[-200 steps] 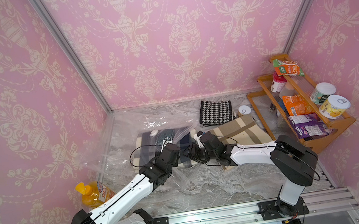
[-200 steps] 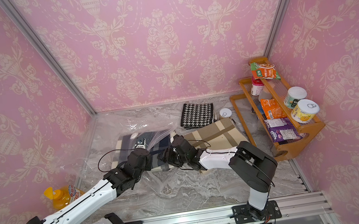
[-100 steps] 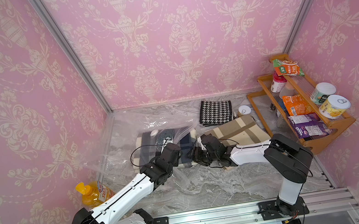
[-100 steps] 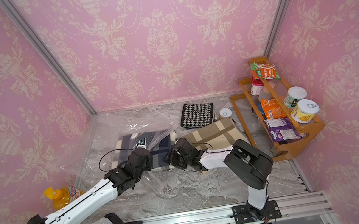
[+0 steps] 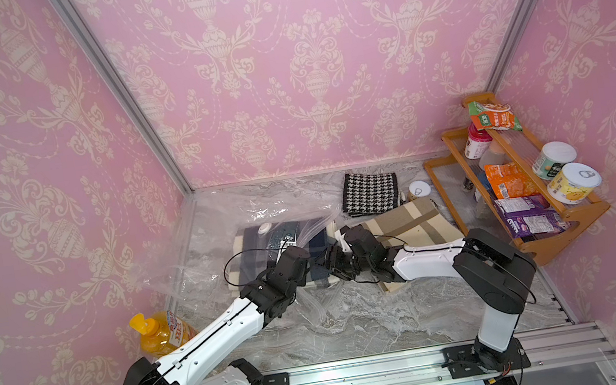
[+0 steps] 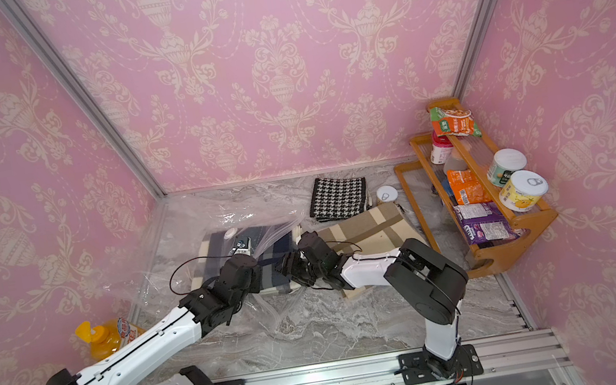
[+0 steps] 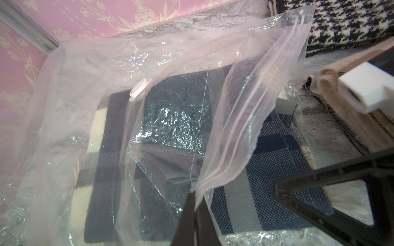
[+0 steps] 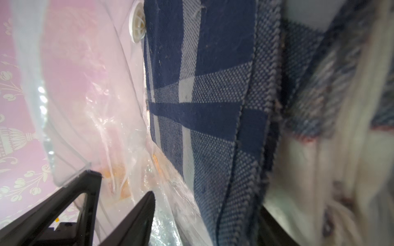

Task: Take the scarf out of the vacuum bag
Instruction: Take out the scarf from the vacuum bag.

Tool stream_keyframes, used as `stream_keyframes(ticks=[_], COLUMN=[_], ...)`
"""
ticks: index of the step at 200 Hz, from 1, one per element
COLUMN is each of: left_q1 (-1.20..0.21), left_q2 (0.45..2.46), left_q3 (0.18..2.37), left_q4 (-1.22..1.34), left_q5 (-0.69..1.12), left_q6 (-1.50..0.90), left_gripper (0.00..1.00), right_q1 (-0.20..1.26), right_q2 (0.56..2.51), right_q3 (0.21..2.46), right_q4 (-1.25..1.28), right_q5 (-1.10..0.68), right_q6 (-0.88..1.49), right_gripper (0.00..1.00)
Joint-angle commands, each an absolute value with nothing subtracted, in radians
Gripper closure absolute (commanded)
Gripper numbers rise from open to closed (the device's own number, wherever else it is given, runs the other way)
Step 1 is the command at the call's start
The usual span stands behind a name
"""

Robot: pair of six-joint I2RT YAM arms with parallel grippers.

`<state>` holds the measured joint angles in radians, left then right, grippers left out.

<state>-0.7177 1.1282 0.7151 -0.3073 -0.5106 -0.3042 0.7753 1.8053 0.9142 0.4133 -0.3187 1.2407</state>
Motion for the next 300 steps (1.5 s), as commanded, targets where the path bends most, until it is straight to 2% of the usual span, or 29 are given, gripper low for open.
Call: stream_keyframes(ticks=[1, 35, 50, 55, 65, 71, 81, 99, 110, 151, 181, 300], left_q1=[-0.725, -0.726, -0.725, -0.724, -0.725, -0.725, -0.725, -0.725, -0.724, -0.724, -0.725, -0.725], left_q2=[1.102, 1.09, 1.082, 1.082, 1.078, 1.078, 1.078, 1.081, 1.081, 1.083, 1.082, 1.157], left_q3=[0.698, 0.707, 0.705, 0.704, 0.704, 0.704, 0.701, 0.701, 0.7, 0.705, 0.708, 0.764], left_q4=[-0.347, -0.376, -0.378, -0.378, -0.376, -0.376, -0.373, -0.373, -0.373, -0.373, -0.374, -0.379], left_q5=[-0.538, -0.541, -0.543, -0.544, -0.545, -0.545, -0.543, -0.545, -0.545, -0.548, -0.551, -0.566], left_q6=[-0.289, -0.287, -0.287, -0.287, -0.289, -0.289, -0.291, -0.29, -0.292, -0.294, -0.294, -0.296], left_gripper=[1.0, 1.0, 1.0, 1.0, 1.0, 1.0, 1.0, 1.0, 1.0, 1.0, 1.0, 1.0], right_q1=[0.764, 0.752, 0.751, 0.751, 0.749, 0.75, 0.749, 0.749, 0.749, 0.747, 0.734, 0.666], right_q2=[1.868, 1.915, 1.925, 1.925, 1.924, 1.924, 1.916, 1.878, 1.844, 1.769, 1.752, 1.709], right_q3=[0.923, 0.923, 0.932, 0.935, 0.941, 0.946, 0.956, 0.969, 0.979, 1.164, 1.295, 1.319], right_q4=[0.489, 0.538, 0.546, 0.549, 0.563, 0.567, 0.564, 0.516, 0.459, 0.042, -0.131, -0.3], right_q5=[-0.339, -0.347, -0.354, -0.355, -0.367, -0.374, -0.387, -0.395, -0.393, -0.407, -0.419, -0.553], right_q6=[1.293, 1.326, 1.335, 1.336, 1.338, 1.344, 1.348, 1.326, 1.299, 1.041, 0.934, 0.834], right_gripper=[0.33, 0.34, 0.38, 0.46, 0.77, 0.86, 0.93, 0.95, 0.99, 1.0, 1.0, 1.0])
